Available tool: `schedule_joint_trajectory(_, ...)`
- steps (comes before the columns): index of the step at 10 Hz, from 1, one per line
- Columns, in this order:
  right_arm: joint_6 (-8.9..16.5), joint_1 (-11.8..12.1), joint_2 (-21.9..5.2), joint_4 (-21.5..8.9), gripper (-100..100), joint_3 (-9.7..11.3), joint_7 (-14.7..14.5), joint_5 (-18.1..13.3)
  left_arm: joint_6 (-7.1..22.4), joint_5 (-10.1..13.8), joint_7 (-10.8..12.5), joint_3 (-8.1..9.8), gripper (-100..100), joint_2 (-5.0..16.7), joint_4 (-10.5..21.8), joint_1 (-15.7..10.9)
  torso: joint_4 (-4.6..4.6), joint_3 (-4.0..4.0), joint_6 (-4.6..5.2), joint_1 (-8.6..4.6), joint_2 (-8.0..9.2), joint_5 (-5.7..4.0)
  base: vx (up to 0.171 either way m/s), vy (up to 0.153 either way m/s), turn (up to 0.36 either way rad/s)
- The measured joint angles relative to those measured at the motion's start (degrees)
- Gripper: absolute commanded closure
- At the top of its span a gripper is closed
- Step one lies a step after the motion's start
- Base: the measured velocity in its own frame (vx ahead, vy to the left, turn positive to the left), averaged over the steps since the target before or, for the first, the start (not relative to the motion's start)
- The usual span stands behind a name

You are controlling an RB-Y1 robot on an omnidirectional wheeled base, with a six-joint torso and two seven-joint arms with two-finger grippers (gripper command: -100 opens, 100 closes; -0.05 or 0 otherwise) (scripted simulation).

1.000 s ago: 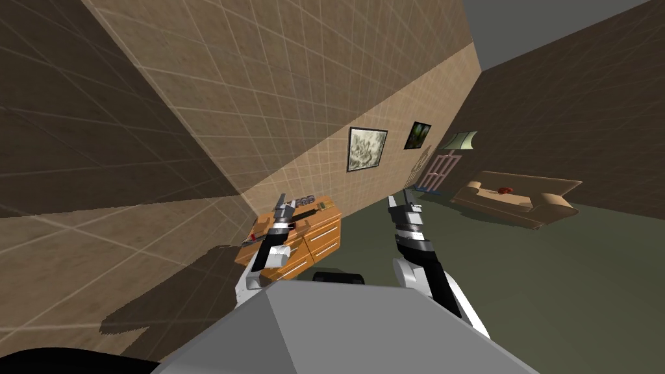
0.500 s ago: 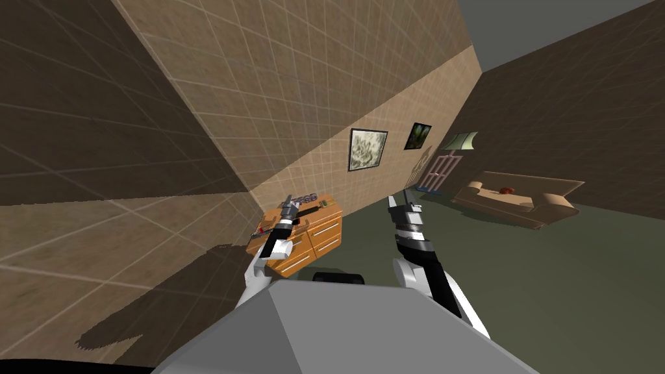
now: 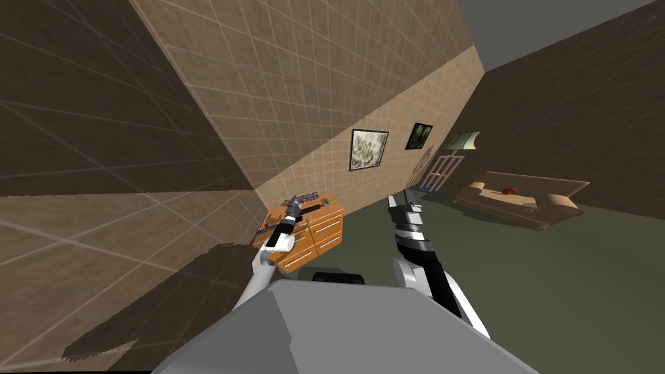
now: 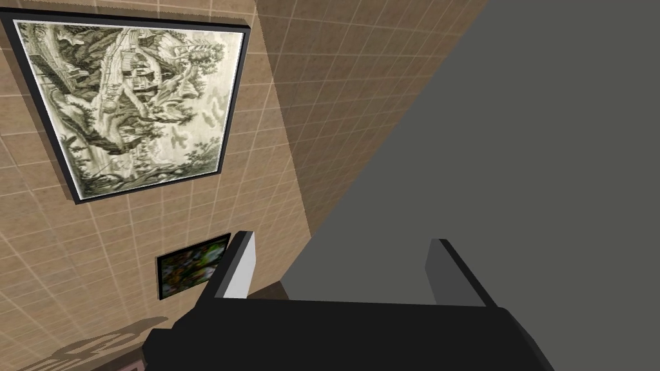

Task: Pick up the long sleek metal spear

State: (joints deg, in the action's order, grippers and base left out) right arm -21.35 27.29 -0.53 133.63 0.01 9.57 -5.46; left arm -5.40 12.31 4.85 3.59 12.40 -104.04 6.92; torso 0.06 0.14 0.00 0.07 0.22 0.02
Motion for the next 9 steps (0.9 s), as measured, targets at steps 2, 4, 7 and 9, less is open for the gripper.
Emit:
schedule_joint_trajectory(2,0.0,0.0,0.0,0.0,0,0.0,0.0,0.0,3.0,0.6,0.0,0.14,-100,0.6,2.2,-1.5,-0.01,-0.04,0.0,-0.04,-0.07,-0.01,-0.039,0.009,0.016)
schedule_joint_trajectory(4,0.0,0.0,0.0,0.0,0,0.0,0.0,0.0,5.7,0.8,-0.2,0.21,-100,0.6,5.3,-3.9,-0.03,-0.07,0.0,-0.07,-0.13,-0.02,-0.033,0.007,0.017)
schedule_joint_trajectory(7,0.0,0.0,0.0,0.0,0,0.0,0.0,0.0,10.6,1.7,0.0,0.68,-100,1.9,8.7,-6.9,-0.03,-0.09,0.0,-0.06,-0.15,-0.02,-0.023,0.008,0.015)
schedule_joint_trajectory(9,0.0,0.0,0.0,0.0,0,0.0,0.0,0.0,13.1,1.8,-0.1,0.75,-100,2.1,12.1,-9.1,-0.05,-0.12,0.0,-0.06,-0.2,-0.02,-0.01,0.006,0.016)
